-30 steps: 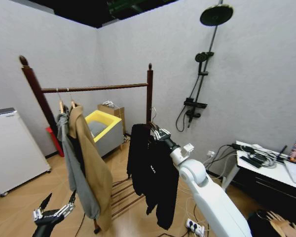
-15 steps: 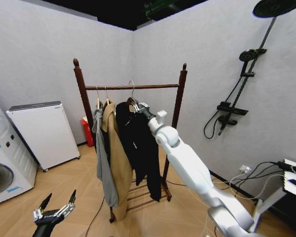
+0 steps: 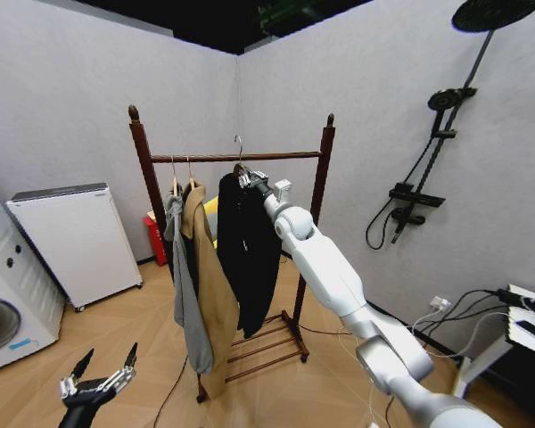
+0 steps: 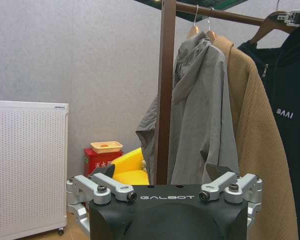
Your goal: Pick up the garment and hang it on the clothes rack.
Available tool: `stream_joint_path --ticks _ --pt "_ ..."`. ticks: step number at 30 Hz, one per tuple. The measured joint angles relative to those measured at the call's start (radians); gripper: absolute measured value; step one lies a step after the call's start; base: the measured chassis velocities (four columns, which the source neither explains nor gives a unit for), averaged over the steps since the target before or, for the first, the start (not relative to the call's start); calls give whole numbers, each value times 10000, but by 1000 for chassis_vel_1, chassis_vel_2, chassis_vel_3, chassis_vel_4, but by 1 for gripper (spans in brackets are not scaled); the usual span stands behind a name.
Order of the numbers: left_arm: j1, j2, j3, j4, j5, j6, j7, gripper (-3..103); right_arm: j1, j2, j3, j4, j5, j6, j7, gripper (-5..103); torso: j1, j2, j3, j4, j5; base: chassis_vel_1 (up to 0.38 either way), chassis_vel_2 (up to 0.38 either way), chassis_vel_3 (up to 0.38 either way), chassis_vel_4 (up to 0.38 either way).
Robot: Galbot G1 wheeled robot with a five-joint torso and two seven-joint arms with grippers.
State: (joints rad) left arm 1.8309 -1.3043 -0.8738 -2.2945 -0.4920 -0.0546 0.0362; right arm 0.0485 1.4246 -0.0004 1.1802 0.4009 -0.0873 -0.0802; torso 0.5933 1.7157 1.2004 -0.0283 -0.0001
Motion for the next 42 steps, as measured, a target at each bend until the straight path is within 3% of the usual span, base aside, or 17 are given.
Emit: stream_joint_path --ticks 14,26,38,40,42 --pt "0 0 0 0 0 0 2 100 1486 1811 26 -3125 -594 429 -14 9 0 0 -2 3 -2 0 0 0 0" --pt "0 0 0 0 0 0 0 100 1765 1873 234 -4517 -527 228 199 9 0 1 -1 -1 2 0 0 0 0" --pt "0 1 0 0 0 0 1 100 1420 1851 279 -4250 -175 75 180 8 -1 2 -3 0 2 0 0 0 0" --pt "0 0 0 0 0 0 1 100 1353 1849 279 -4125 -80 39 132 12 -2 2 -1 0 1 0 0 0 0" --pt "0 0 0 -1 0 0 0 100 1090 1842 345 -3454 74 114 -149 28 0 2 -1 -2 1 0 0 0 0"
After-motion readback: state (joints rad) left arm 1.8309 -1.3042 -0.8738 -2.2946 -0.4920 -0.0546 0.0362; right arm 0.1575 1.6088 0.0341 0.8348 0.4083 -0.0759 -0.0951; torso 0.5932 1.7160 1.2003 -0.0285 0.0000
